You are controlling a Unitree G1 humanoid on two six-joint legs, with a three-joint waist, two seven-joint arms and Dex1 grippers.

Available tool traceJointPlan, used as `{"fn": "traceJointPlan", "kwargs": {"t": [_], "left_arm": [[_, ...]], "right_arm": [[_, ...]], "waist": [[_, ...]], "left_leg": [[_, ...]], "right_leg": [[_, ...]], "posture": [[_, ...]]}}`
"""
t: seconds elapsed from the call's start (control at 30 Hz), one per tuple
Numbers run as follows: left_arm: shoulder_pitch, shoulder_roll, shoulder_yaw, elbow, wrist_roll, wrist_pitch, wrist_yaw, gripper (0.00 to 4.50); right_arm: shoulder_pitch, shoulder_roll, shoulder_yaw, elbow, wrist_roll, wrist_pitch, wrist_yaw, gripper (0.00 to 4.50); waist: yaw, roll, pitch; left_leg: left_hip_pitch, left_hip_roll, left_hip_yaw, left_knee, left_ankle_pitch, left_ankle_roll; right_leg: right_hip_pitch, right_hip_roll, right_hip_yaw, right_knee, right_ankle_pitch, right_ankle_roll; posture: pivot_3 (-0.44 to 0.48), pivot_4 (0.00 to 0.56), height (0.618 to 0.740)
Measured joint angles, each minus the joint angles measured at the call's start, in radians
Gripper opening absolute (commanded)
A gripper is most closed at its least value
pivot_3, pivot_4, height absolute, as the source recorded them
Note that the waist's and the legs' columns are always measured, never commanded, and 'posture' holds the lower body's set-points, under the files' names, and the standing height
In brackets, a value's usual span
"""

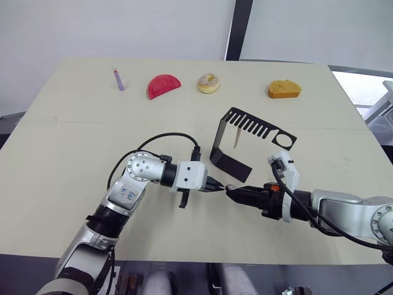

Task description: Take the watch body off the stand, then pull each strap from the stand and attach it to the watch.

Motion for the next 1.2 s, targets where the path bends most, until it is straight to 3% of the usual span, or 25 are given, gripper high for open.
{"fn": "traceJointPlan", "kwargs": {"t": [1.2], "left_arm": [[0.0,-0.001,0.001,0.003,0.001,0.004,0.0,0.0]], "right_arm": [[-0.015,-0.004,0.021,0.0,0.0,-0.017,0.0,1.6]], "waist": [[0.0,0.0,0.0]], "left_leg": [[0.0,0.0,0.0,0.0,0.0,0.0]], "right_leg": [[0.0,0.0,0.0,0.0,0.0,0.0]], "posture": [[0.0,0.15,0.737]]}}
